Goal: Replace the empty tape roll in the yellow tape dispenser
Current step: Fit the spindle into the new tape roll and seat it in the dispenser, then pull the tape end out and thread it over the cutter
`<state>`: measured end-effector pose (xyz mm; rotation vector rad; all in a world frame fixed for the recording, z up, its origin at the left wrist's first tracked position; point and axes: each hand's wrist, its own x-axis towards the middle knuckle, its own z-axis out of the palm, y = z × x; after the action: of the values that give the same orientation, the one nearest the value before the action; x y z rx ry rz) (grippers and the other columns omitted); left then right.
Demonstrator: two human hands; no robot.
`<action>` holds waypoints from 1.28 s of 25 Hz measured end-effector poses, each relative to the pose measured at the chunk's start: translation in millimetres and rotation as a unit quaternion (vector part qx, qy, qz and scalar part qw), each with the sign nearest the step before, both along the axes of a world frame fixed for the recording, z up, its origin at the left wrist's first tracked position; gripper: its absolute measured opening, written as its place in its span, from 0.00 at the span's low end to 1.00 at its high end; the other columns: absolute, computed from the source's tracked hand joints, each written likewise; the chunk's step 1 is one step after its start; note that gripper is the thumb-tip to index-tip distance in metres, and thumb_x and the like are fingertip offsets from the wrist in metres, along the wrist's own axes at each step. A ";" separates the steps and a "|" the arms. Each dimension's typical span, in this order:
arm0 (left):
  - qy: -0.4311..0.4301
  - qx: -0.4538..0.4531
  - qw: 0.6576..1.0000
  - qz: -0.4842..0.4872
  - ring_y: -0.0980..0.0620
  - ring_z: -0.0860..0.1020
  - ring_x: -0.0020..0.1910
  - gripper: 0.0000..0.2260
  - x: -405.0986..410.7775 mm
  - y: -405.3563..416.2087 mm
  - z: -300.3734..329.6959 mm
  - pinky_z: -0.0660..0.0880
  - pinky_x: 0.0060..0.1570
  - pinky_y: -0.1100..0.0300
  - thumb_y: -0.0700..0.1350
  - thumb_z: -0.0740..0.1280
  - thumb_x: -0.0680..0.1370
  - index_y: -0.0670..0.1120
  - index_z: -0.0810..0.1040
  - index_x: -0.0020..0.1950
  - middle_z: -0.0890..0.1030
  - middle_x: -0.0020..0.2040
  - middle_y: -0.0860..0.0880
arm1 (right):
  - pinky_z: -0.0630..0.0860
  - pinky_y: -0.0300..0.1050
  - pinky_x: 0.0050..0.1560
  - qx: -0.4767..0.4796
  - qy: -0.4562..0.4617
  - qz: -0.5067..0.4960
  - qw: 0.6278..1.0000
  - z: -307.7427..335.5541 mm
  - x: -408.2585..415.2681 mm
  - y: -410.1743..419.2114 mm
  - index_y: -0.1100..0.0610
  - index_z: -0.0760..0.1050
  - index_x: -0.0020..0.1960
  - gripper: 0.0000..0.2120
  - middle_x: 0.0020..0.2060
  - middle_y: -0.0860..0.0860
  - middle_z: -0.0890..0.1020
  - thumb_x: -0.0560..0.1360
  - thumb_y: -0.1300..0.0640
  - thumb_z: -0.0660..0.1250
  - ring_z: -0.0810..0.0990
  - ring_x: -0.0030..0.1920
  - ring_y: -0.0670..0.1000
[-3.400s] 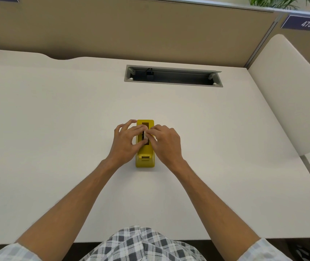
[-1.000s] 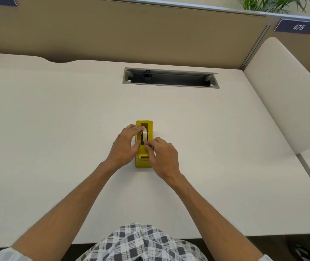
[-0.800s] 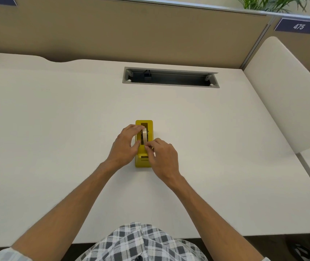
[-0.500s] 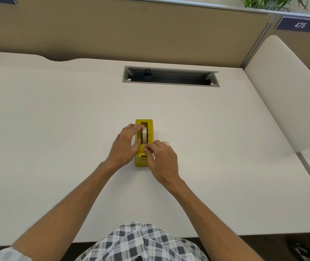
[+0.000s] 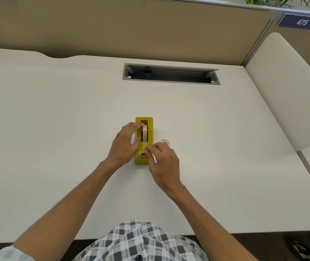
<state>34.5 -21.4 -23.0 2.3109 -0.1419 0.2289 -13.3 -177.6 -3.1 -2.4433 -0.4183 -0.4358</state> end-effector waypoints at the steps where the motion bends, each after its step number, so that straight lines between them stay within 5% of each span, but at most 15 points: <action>1: 0.000 -0.001 1.000 0.000 0.49 0.69 0.70 0.21 -0.1 0.0 0.0 0.69 0.68 0.50 0.37 0.65 0.77 0.48 0.72 0.70 0.73 0.69 0.48 | 0.75 0.48 0.35 -0.002 0.001 0.002 1.000 -0.4 -1.0 -0.1 0.58 0.82 0.46 0.03 0.41 0.52 0.82 0.77 0.60 0.69 0.78 0.40 0.53; 25: -0.010 0.014 1.000 0.012 0.50 0.69 0.69 0.21 -6.3 -4.6 -1.1 0.67 0.61 0.60 0.37 0.64 0.78 0.48 0.70 0.71 0.73 0.69 0.48 | 0.73 0.45 0.34 -0.004 -0.027 0.008 1.000 2.8 -22.4 -5.6 0.57 0.83 0.47 0.02 0.40 0.51 0.83 0.74 0.60 0.72 0.79 0.37 0.52; 29: -0.059 0.001 0.996 0.074 0.51 0.71 0.66 0.11 -22.3 -14.7 -1.3 0.72 0.57 0.58 0.41 0.66 0.77 0.45 0.76 0.60 0.76 0.64 0.48 | 0.74 0.46 0.34 -0.008 -0.025 0.015 1.000 2.1 -22.4 -5.7 0.57 0.83 0.48 0.03 0.40 0.51 0.83 0.74 0.60 0.73 0.79 0.38 0.52; 32: 0.000 -0.031 0.991 0.127 0.54 0.72 0.62 0.08 -27.9 -21.4 -0.6 0.71 0.50 0.60 0.50 0.67 0.77 0.46 0.79 0.44 0.76 0.61 0.51 | 0.73 0.45 0.35 -0.012 -0.025 0.015 1.000 2.3 -22.5 -5.4 0.56 0.83 0.48 0.03 0.41 0.51 0.83 0.75 0.59 0.72 0.79 0.39 0.52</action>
<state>6.6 -42.7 -23.6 2.2634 0.1587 0.3571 -35.8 -183.0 -0.8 -2.4499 -0.4832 -0.4815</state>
